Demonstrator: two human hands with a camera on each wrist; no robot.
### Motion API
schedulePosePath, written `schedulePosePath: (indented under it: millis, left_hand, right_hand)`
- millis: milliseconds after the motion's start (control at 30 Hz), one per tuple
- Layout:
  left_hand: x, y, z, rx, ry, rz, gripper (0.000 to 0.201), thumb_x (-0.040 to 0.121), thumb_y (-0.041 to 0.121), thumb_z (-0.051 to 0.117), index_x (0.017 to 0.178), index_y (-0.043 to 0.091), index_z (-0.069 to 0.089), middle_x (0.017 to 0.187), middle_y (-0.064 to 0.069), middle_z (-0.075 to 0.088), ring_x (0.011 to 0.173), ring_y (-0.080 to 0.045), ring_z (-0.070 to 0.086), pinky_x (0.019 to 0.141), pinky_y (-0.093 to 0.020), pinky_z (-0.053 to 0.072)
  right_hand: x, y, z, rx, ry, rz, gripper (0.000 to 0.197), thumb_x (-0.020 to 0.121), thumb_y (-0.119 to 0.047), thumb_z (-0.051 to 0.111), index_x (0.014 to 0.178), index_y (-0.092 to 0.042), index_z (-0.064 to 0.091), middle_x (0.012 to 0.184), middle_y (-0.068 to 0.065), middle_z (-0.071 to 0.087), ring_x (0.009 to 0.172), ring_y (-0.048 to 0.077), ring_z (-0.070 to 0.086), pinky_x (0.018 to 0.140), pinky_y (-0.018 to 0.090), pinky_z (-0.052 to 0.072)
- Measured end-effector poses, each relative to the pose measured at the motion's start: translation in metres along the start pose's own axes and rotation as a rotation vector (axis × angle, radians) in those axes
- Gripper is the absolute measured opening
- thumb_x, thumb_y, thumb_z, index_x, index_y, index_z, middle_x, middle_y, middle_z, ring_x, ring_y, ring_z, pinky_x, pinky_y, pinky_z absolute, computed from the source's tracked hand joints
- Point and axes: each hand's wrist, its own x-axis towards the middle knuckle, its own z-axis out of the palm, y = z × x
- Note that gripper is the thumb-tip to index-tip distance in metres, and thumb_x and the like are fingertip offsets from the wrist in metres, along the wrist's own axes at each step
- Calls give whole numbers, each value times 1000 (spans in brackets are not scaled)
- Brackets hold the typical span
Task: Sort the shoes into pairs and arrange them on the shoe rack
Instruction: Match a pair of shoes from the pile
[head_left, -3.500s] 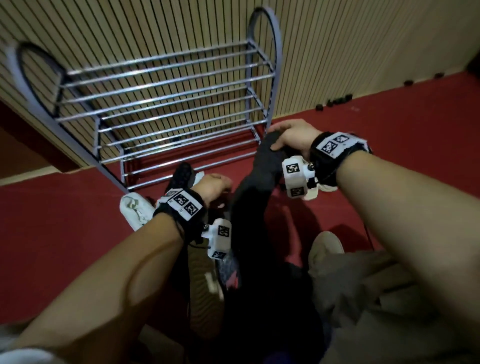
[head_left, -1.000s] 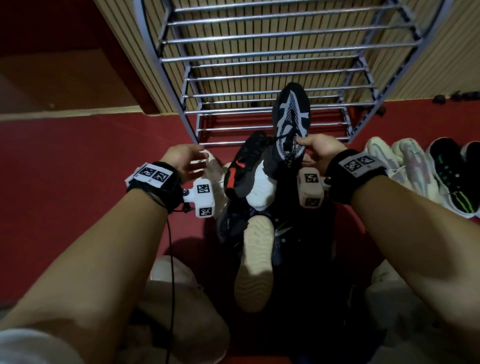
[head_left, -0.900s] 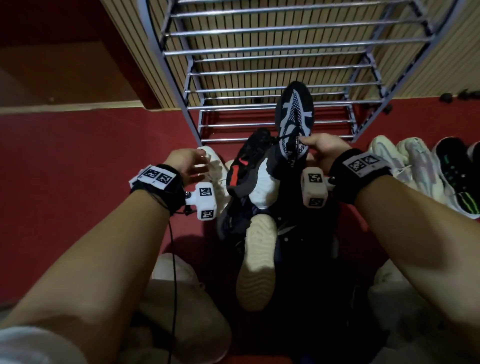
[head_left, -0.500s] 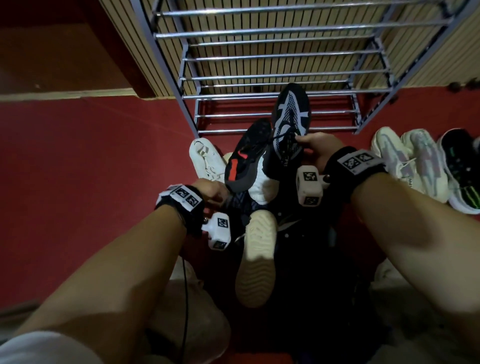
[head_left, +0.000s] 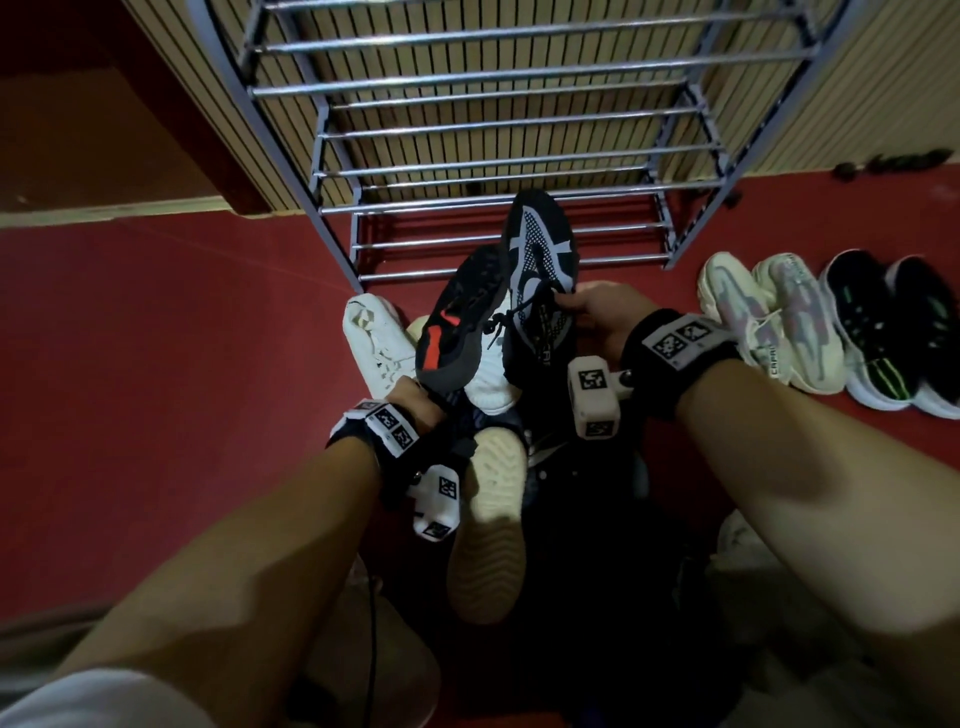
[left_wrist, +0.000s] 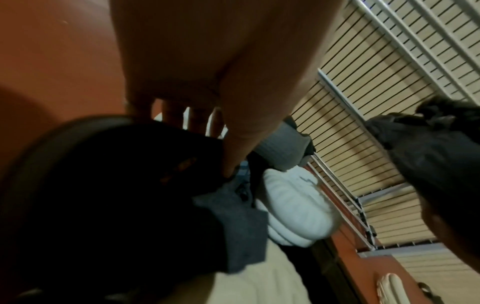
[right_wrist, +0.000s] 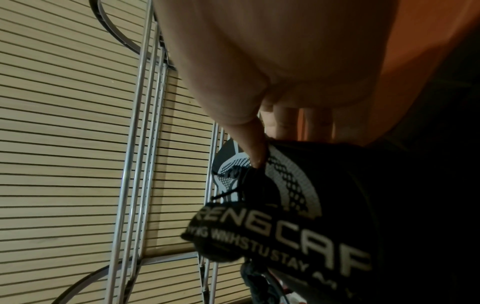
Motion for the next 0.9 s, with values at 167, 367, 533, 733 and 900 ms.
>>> schedulePosePath:
  millis: [167, 367, 533, 733, 900]
  left_hand:
    - [-7, 3, -24, 25, 24, 6, 8, 85, 11, 66, 83, 7, 59, 90, -10, 60, 81, -23, 54, 74, -30, 43]
    - [-26, -2, -69, 25, 93, -7, 12, 88, 8, 64, 97, 0, 66, 77, -7, 56, 67, -18, 49, 89, -34, 46]
    - [-49, -2, -114, 143, 149, -6, 26, 94, 23, 58, 102, 1, 70, 103, -14, 69, 93, -29, 63, 75, -30, 43]
    - [-61, 8, -145, 126, 214, -20, 31, 99, 21, 51, 114, -1, 66, 117, -20, 66, 109, -33, 61, 66, -27, 38]
    - [-67, 13, -158, 95, 269, -49, 30, 100, 23, 49, 105, -3, 64, 111, -18, 65, 100, -32, 62, 71, -28, 37]
  right_hand:
    - [-4, -3, 1, 38, 114, 6, 20, 94, 0, 53, 76, -6, 57, 70, 9, 62, 50, 17, 63, 41, 25, 53]
    - [0, -10, 14, -48, 49, 51, 6, 94, -12, 54, 90, -13, 58, 66, 2, 56, 32, 8, 42, 37, 16, 40]
    - [-7, -15, 19, -73, -48, 21, 14, 97, -16, 48, 84, -13, 51, 41, -2, 43, 26, 8, 27, 31, 14, 23]
    - [-24, -23, 20, -79, 26, -72, 11, 94, -13, 58, 103, -11, 63, 74, 4, 69, 47, 12, 64, 43, 24, 52]
    - [-22, -27, 14, -82, 32, -103, 12, 92, -13, 59, 103, -14, 65, 84, 3, 72, 66, 15, 69, 56, 29, 57]
